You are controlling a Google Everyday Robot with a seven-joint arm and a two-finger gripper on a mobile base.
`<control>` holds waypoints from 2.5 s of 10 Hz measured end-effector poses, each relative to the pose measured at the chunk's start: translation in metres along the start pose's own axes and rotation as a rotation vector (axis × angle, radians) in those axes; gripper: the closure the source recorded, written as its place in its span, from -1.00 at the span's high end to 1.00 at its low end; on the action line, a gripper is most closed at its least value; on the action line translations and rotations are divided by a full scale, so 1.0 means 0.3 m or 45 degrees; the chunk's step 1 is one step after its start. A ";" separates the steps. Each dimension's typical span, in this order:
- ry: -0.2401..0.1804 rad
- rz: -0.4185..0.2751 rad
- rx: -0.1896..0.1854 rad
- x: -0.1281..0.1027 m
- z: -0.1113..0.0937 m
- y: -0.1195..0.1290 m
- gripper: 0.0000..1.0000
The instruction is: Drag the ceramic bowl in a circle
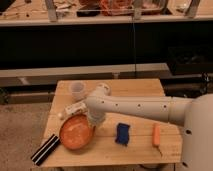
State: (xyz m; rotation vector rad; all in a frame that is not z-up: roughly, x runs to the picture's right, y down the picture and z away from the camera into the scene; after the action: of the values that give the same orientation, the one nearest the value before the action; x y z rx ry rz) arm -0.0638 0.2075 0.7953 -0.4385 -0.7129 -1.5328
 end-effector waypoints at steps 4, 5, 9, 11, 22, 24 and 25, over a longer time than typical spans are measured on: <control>0.004 0.050 0.026 0.009 -0.005 0.046 -0.98; 0.003 0.068 0.034 0.004 -0.011 0.092 -0.98; 0.007 0.124 0.052 -0.016 -0.029 0.168 -0.98; 0.009 0.150 0.051 -0.035 -0.035 0.206 -0.98; 0.009 -0.019 0.035 -0.075 -0.001 -0.005 -0.98; 0.008 -0.009 0.043 -0.024 0.002 -0.003 -0.98; 0.009 -0.008 0.048 0.006 0.002 -0.006 -0.98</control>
State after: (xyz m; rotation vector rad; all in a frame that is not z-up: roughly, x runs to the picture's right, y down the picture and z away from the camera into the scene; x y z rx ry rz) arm -0.0659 0.2066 0.7965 -0.4025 -0.7370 -1.5238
